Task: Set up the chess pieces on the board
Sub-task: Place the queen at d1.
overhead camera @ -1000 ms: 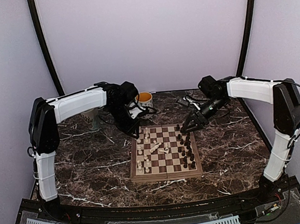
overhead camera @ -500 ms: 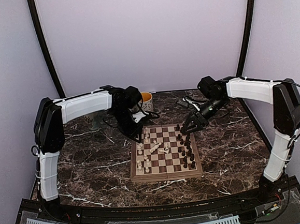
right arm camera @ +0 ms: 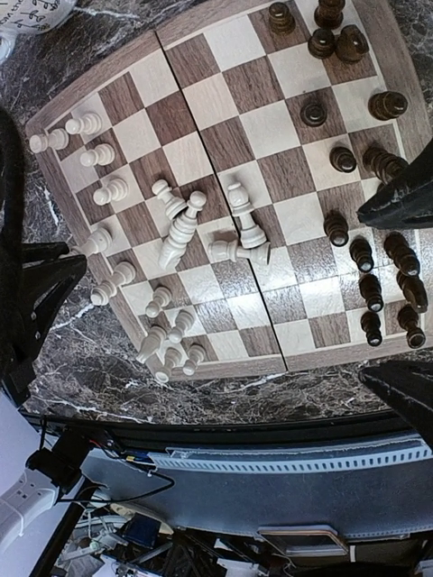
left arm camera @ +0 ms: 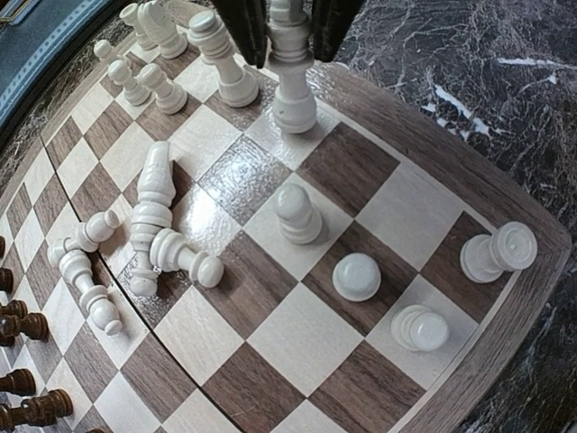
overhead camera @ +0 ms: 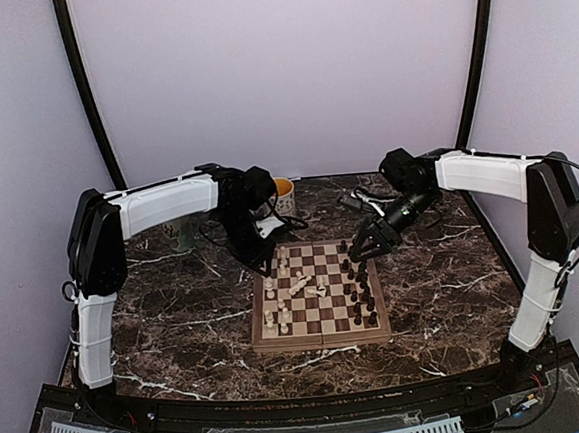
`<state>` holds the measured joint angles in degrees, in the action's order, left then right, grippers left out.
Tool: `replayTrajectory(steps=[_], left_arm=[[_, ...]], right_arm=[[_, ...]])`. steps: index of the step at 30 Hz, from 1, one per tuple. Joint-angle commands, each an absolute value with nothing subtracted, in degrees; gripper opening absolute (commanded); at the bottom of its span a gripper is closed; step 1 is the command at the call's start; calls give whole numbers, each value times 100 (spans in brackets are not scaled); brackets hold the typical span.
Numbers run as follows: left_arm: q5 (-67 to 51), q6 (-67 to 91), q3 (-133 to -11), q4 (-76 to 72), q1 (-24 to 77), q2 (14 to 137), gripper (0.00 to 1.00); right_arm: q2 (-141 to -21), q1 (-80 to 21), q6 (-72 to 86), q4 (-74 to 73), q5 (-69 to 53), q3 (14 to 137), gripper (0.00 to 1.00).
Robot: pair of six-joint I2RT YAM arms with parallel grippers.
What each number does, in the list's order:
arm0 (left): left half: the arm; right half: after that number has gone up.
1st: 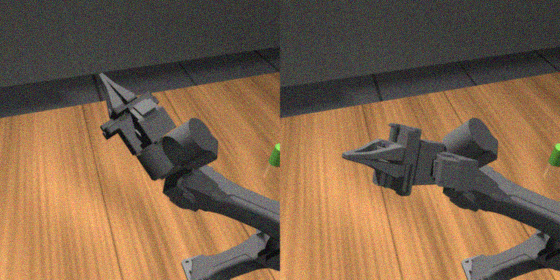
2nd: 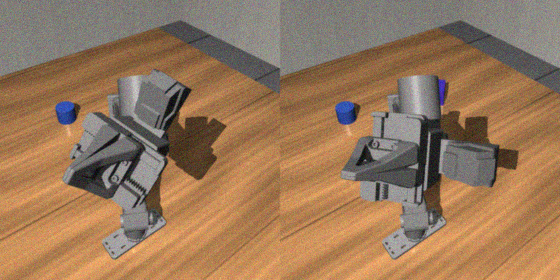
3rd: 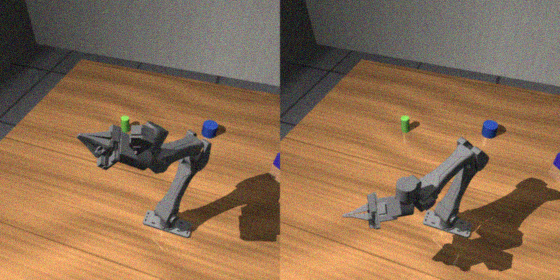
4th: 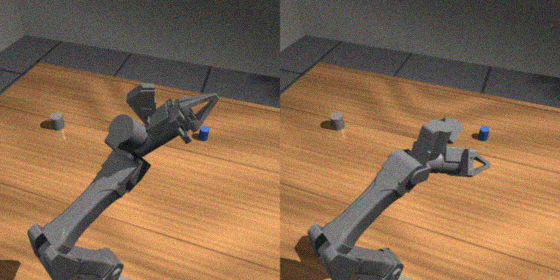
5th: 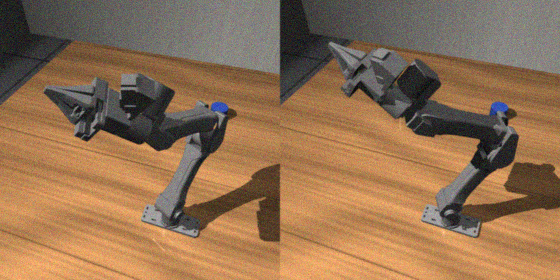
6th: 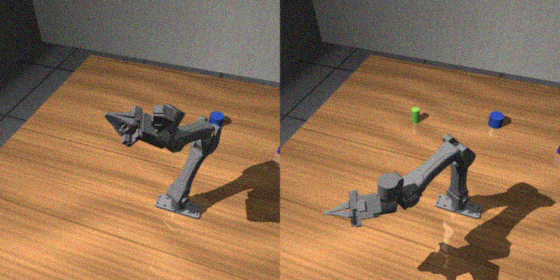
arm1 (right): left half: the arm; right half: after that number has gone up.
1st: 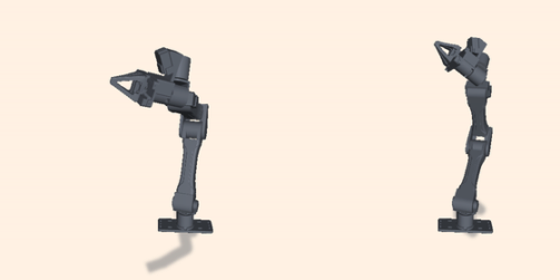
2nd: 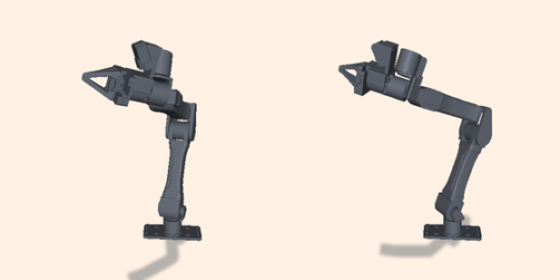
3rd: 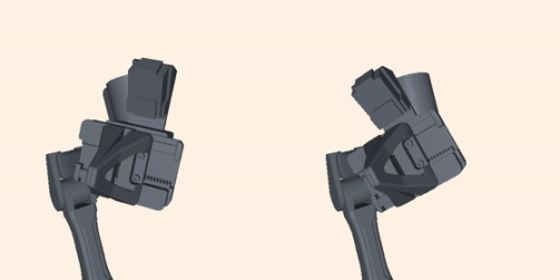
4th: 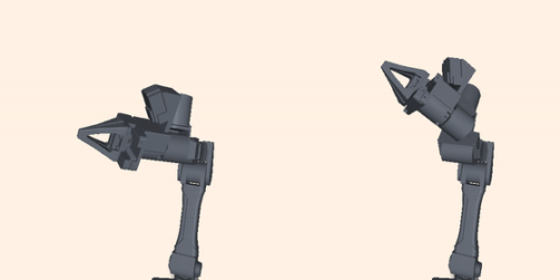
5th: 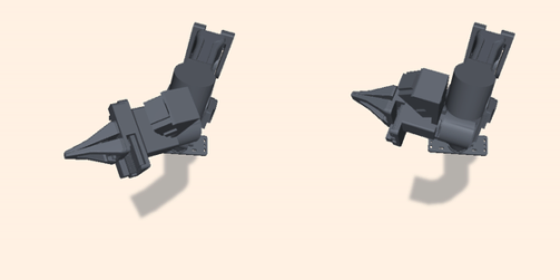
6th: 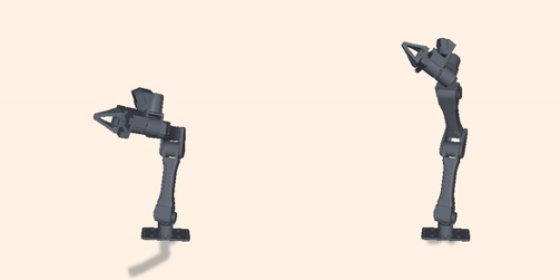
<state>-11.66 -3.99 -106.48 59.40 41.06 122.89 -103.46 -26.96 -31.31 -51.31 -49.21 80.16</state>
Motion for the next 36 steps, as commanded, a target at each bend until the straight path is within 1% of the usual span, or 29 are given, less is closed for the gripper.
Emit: replayTrajectory(steps=[1,14,21,24,31,36], left_arm=[[-995,-369,-10795,6192,4141,12251,17],[-1213,-343,-10766,6010,4240,12391,19],[-1123,-360,-10786,6026,4271,12393,30],[-1091,-358,-10811,6029,4280,12392,33],[-1104,-334,-10796,5947,4298,12393,33],[-829,-334,-10799,5883,4306,12392,32]], right_arm=[[-10310,-2768,-3250,-5243,-4897,8016,50],[-10353,-2812,-3289,-5306,-4861,8024,50],[-10369,-2829,-3313,-5334,-4855,8024,50],[-10376,-2838,-3322,-5348,-4854,8033,50],[-10397,-2865,-3339,-5376,-4826,8041,50],[-10402,-2879,-3357,-5389,-4816,8051,50]])
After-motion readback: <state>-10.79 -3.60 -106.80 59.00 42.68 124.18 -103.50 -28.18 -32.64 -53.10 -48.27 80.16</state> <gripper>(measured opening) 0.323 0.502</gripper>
